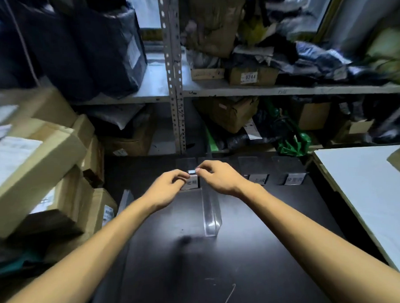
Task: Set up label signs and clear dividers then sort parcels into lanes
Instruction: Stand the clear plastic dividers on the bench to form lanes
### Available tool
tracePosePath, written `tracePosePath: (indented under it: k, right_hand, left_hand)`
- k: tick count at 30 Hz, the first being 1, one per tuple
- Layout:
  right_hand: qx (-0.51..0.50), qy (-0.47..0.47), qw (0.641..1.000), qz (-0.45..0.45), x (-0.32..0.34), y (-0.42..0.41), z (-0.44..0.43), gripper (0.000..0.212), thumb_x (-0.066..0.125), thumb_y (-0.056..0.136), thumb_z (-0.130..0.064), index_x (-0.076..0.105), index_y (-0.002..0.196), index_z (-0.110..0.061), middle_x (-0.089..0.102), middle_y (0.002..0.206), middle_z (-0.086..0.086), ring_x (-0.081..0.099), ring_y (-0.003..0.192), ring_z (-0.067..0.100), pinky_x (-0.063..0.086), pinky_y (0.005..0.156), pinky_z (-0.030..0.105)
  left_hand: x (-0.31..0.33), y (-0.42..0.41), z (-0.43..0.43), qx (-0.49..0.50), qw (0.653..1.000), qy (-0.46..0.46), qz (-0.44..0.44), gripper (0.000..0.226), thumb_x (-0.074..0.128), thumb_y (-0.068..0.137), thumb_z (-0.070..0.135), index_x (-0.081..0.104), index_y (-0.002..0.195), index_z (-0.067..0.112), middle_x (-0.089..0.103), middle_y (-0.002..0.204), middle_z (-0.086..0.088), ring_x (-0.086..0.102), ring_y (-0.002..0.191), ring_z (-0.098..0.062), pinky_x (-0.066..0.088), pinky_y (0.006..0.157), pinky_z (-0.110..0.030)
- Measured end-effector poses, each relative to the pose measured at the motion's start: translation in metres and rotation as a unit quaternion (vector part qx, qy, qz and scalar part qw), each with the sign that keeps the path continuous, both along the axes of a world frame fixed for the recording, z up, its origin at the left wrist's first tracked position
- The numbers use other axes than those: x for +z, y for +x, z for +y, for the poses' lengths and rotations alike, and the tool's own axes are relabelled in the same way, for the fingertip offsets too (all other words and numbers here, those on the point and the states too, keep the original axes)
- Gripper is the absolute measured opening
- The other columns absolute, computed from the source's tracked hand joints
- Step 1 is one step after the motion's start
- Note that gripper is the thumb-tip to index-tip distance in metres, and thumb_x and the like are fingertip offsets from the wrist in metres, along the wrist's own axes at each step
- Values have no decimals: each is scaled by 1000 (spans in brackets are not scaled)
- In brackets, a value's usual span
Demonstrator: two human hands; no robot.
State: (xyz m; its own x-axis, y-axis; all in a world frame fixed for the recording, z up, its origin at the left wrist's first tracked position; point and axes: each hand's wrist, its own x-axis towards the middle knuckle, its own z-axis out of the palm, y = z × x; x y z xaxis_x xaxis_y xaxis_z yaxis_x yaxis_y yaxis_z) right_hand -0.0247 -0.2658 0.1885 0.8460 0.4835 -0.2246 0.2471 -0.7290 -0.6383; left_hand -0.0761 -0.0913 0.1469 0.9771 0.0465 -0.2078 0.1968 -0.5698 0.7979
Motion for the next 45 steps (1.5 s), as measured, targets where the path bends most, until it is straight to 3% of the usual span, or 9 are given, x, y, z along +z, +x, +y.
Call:
tracePosePath:
  k: [6,12,15,18,22,25,31,39,45]
  right_hand:
    - [56,27,998,-6,24,-76,43,30,50,97,-39,68,115,-24,70,120,3,62,111,22,48,96,35]
    - [102,1,995,14,8,-136,102,32,51,95,-36,61,121,-20,68,121,6,63,109,26,51,92,37]
    - [80,-15,995,64,-18,-159,133,32,51,92,-32,51,119,-15,68,107,11,72,85,30,59,81,44]
    - [-6,10,986,165,-56,-174,168,30,55,89,-28,43,109,-9,69,93,13,70,62,29,59,79,50]
    - [-18,-60,992,109,-109,-191,207,51,66,88,-41,38,117,-9,64,104,13,72,87,35,57,84,49]
    - [-45,-65,995,56,-127,-198,218,45,66,88,-28,40,118,-8,63,115,18,64,101,37,54,88,49]
    - [-60,-68,995,34,-118,-195,216,39,65,88,-27,44,115,-8,64,108,17,66,94,36,57,83,49]
    - [-100,23,994,36,-63,-177,200,23,54,84,-31,56,99,-14,69,57,2,69,51,15,58,80,38]
    - [-126,134,983,19,-11,-164,139,16,61,83,-27,59,95,-17,68,84,2,70,68,20,62,66,39]
  left_hand:
    - [39,-112,54,75,997,7,-13,27,46,97,1,67,105,16,69,101,-3,60,82,0,42,67,-10]
    - [24,-195,107,116,992,25,31,24,47,97,5,67,108,14,69,107,-5,57,90,-7,40,77,-23]
    - [-7,-218,122,163,986,8,39,24,48,99,9,62,117,13,67,113,-5,57,94,-11,43,79,-26]
    - [-48,-230,135,173,982,-33,68,25,49,99,10,57,122,16,64,119,-8,59,111,-24,46,102,-40]
    - [-96,-242,144,150,981,-44,118,32,47,99,24,51,131,29,61,126,5,55,115,-12,44,99,-32]
    - [-112,-247,147,103,985,-8,138,36,43,99,33,46,135,31,57,133,5,53,118,-14,43,98,-33]
    - [-105,-249,156,52,986,31,157,44,40,100,39,37,143,32,52,143,-2,52,123,-19,42,101,-36]
    - [-58,-228,153,30,990,94,98,56,30,102,49,21,153,29,32,158,-4,34,143,-25,29,116,-44]
    - [-12,-200,106,23,954,298,22,53,33,102,44,26,150,21,43,148,-9,43,133,-30,34,109,-43]
